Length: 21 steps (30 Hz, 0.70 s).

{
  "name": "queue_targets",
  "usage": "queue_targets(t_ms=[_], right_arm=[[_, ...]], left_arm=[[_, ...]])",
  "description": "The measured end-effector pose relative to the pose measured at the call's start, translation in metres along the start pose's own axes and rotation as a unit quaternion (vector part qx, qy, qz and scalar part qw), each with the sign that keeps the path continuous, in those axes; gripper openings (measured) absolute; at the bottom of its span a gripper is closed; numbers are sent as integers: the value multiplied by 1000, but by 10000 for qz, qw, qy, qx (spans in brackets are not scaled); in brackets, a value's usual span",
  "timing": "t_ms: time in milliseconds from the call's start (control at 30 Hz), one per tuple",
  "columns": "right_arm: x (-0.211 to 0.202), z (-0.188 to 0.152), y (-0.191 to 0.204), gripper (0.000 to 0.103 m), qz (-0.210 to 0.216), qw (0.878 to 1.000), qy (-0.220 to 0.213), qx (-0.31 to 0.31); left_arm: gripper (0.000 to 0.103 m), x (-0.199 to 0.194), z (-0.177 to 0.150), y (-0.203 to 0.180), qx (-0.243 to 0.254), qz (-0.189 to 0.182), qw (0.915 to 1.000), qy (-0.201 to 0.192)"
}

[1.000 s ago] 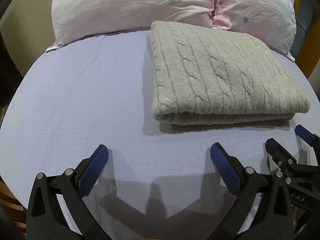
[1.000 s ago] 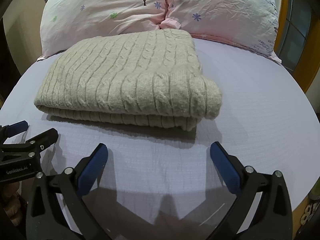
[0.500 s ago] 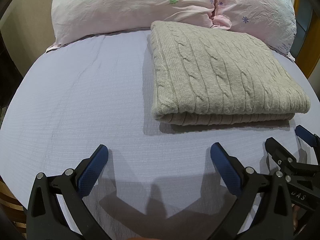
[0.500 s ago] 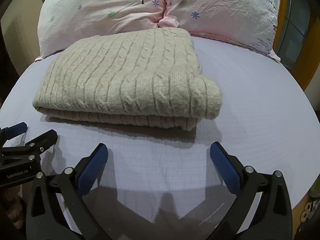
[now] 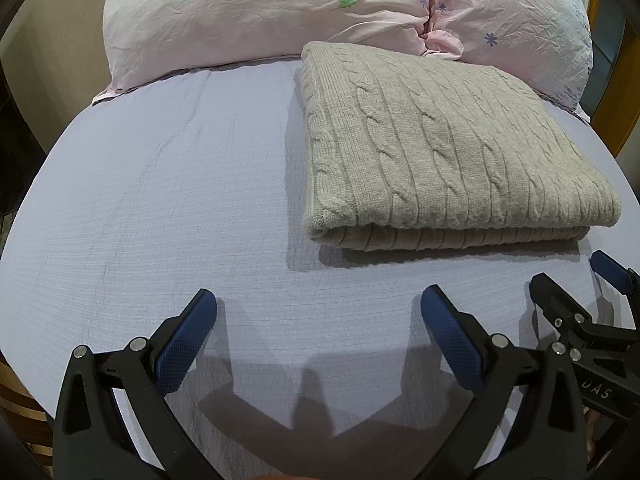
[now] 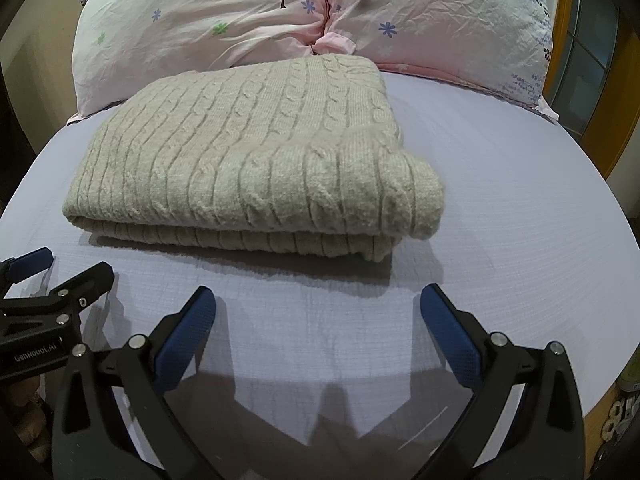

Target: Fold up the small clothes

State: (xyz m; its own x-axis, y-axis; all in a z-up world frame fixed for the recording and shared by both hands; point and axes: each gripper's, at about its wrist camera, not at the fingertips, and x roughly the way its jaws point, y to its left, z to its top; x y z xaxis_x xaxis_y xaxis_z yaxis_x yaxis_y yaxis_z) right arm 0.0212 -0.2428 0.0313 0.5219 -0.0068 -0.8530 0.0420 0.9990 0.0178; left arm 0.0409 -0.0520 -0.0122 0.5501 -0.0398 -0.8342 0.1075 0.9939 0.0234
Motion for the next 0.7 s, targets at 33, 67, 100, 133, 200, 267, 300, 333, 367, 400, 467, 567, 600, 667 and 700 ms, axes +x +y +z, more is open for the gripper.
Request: queue_targets(t_ms=[33,67,100,133,200,267,300,333,367,400,467,567,600,667,700], right_arm=[[0,0,0,101,0,10000,0,0],[0,0,0,101,-1,10000,0,1],[0,0,0,101,-1,10000,-1,2],[0,0,0,101,-2,10000,-2,3],[0,0,0,101,-1,10000,-6,4],[0,0,0,101,-1,10000,-4,2],[0,0,0,101,-1,10000,-6,2],[0,0,0,101,-1,10000,-6,3],[0,0,0,101,-1,10000,-6,2],[-1,0,0,101,-3,10000,-8,4],[-1,0,0,101,-4,10000,-10,5],[-1,0,0,101,-5,10000,-11,6],[-1,0,0,101,-6,10000,-11,7],[-1,0,0,101,-6,10000,-13,10],[-1,0,0,101,-6,10000,-13,10]], left_arm=[[102,0,0,0,1,0,10000,0],[102,0,0,0,-1,0,10000,-1],[102,0,0,0,0,0,10000,0],[102,0,0,0,-1,1,10000,0],[102,0,0,-1,-2,1,10000,7],[102,1,0,1,1,-7,10000,36],[102,1,0,1,3,-6,10000,48],[102,1,1,1,9,-9,10000,53],[102,1,1,1,13,-8,10000,53],[102,1,1,1,19,-11,10000,48],[102,1,2,2,21,-12,10000,47],[102,1,2,2,22,-13,10000,42],[102,1,2,2,26,-14,10000,41],[102,2,3,3,33,-18,10000,38],[102,2,3,3,33,-17,10000,39]])
